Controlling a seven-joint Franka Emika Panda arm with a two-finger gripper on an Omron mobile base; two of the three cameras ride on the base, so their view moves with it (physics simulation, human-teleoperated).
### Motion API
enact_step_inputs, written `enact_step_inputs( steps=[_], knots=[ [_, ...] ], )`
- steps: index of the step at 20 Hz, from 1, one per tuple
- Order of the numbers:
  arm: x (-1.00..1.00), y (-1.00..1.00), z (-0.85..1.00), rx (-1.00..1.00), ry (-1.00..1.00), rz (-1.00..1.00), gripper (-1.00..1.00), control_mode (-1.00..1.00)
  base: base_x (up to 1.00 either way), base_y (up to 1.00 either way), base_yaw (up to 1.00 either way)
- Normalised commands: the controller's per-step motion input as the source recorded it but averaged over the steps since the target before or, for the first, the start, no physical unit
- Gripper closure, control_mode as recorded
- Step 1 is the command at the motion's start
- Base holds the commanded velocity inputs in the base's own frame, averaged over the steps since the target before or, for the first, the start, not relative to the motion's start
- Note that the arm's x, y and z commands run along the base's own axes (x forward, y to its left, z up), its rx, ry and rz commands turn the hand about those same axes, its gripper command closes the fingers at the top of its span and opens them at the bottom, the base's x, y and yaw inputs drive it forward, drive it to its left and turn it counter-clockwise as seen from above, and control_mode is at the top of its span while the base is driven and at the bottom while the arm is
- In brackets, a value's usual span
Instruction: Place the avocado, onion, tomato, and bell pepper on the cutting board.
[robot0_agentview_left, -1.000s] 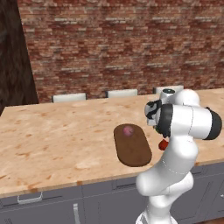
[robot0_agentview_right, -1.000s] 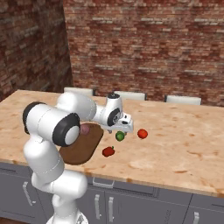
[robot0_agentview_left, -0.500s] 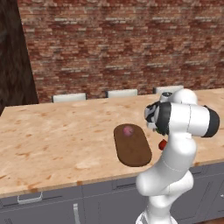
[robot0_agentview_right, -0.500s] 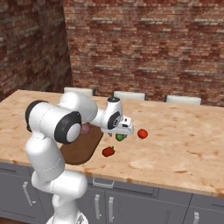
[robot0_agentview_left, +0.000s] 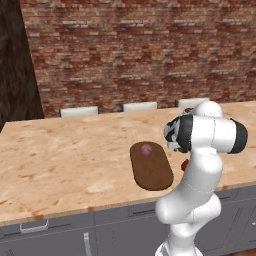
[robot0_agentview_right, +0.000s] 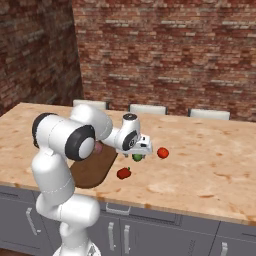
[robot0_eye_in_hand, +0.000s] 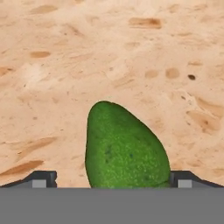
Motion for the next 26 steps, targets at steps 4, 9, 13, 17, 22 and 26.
enact_step_inputs(
  steps=[4, 9, 13, 17, 22, 26],
  knots=[
    [0.22, 0.0, -0.03, 0.0, 0.0, 0.06, -1.0, -1.0, 0.0, 0.0, 0.0],
    [0.07, 0.0, -0.12, 0.0, 0.0, 0.03, 1.0, -1.0, 0.0, 0.0, 0.0],
    [-0.07, 0.0, -0.11, 0.0, 0.0, 0.0, 1.0, -1.0, 0.0, 0.0, 0.0],
    [-0.06, 0.14, 0.27, -0.01, -0.04, 0.0, 1.0, -1.0, 0.0, 0.0, 0.0],
    [-0.1, 0.25, 0.51, -0.03, -0.08, 0.0, 1.0, -1.0, 0.0, 0.0, 0.0],
    [-0.11, 0.44, 0.11, -0.01, -0.01, 0.0, 1.0, -1.0, 0.0, 0.0, 0.0]
  ],
)
